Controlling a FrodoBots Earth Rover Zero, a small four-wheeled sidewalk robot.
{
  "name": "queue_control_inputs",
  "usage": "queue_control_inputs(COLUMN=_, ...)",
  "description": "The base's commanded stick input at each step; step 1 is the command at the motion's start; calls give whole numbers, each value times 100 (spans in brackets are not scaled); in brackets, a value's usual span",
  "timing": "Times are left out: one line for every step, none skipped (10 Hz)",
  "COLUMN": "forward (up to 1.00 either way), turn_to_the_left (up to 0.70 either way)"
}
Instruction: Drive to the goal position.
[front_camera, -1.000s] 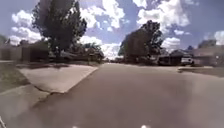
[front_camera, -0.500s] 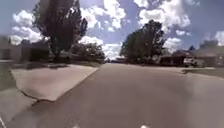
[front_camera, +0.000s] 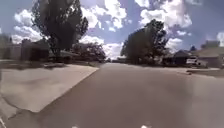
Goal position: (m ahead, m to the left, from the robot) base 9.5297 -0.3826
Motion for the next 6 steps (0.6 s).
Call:
queue_control_inputs(forward=85, turn_to_the_left=0)
queue_control_inputs(forward=85, turn_to_the_left=0)
queue_control_inputs(forward=85, turn_to_the_left=0)
queue_control_inputs(forward=85, turn_to_the_left=0)
queue_control_inputs(forward=85, turn_to_the_left=0)
queue_control_inputs(forward=85, turn_to_the_left=0)
